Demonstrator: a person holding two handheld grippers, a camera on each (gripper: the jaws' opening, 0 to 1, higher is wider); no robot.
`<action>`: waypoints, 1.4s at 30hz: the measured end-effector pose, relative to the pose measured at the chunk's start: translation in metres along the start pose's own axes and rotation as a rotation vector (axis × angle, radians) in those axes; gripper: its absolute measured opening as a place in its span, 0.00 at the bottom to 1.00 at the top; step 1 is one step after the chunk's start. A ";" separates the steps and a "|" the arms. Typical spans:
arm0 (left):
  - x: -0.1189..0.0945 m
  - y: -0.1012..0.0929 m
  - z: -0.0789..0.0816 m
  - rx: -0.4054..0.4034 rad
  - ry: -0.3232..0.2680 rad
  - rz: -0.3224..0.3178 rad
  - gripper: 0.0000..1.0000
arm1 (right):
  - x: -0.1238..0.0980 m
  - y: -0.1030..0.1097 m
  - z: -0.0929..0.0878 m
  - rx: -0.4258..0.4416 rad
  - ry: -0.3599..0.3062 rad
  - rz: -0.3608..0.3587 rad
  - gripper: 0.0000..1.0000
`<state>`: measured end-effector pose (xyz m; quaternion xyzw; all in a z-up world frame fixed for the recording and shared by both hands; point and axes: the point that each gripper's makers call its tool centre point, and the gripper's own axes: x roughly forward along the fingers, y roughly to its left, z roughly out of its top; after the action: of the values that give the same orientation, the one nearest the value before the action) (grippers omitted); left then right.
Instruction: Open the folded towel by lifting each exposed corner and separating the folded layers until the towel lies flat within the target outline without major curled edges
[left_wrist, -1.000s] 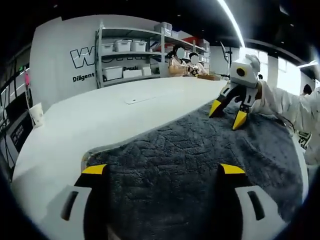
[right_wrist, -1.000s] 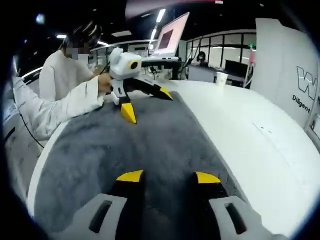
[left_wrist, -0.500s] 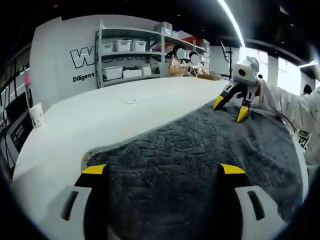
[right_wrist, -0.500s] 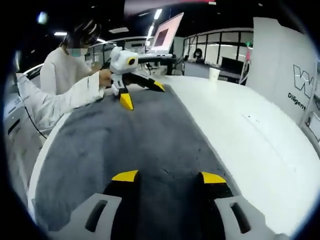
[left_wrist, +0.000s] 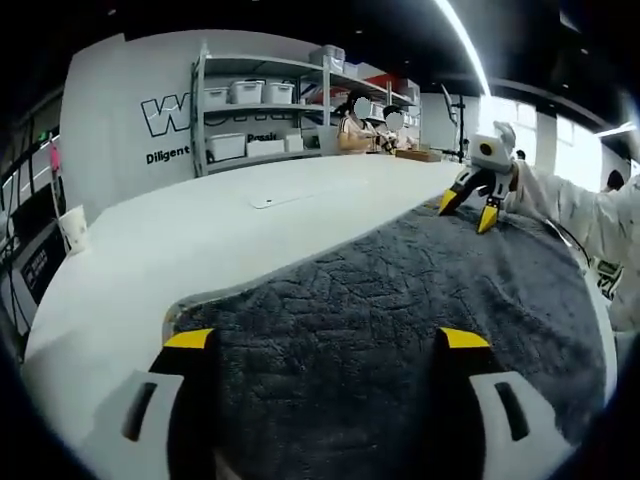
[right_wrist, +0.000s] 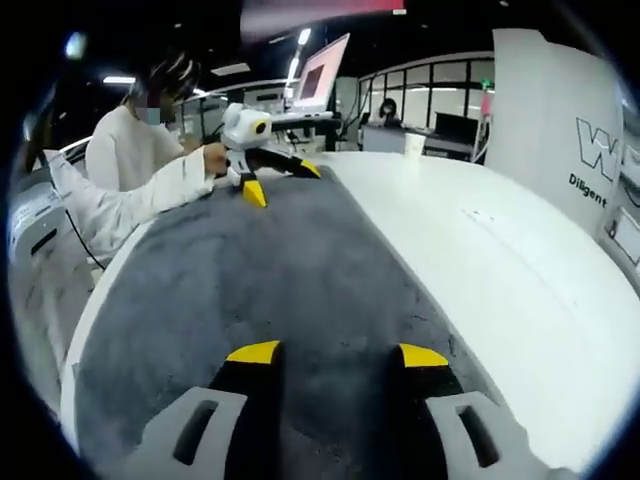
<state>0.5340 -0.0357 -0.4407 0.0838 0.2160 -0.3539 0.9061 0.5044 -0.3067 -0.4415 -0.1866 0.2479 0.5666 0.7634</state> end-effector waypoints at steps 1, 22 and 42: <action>0.000 0.000 0.000 0.000 0.000 0.000 0.88 | -0.004 -0.002 -0.003 0.006 0.000 -0.005 0.40; 0.001 0.001 0.000 0.001 -0.007 0.001 0.88 | -0.061 -0.015 -0.045 0.027 0.053 -0.057 0.38; 0.000 0.000 -0.001 0.001 -0.011 0.002 0.88 | -0.124 -0.034 -0.094 0.106 0.109 -0.101 0.36</action>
<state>0.5335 -0.0356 -0.4417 0.0825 0.2106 -0.3534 0.9077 0.4924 -0.4652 -0.4438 -0.1888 0.3088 0.5024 0.7852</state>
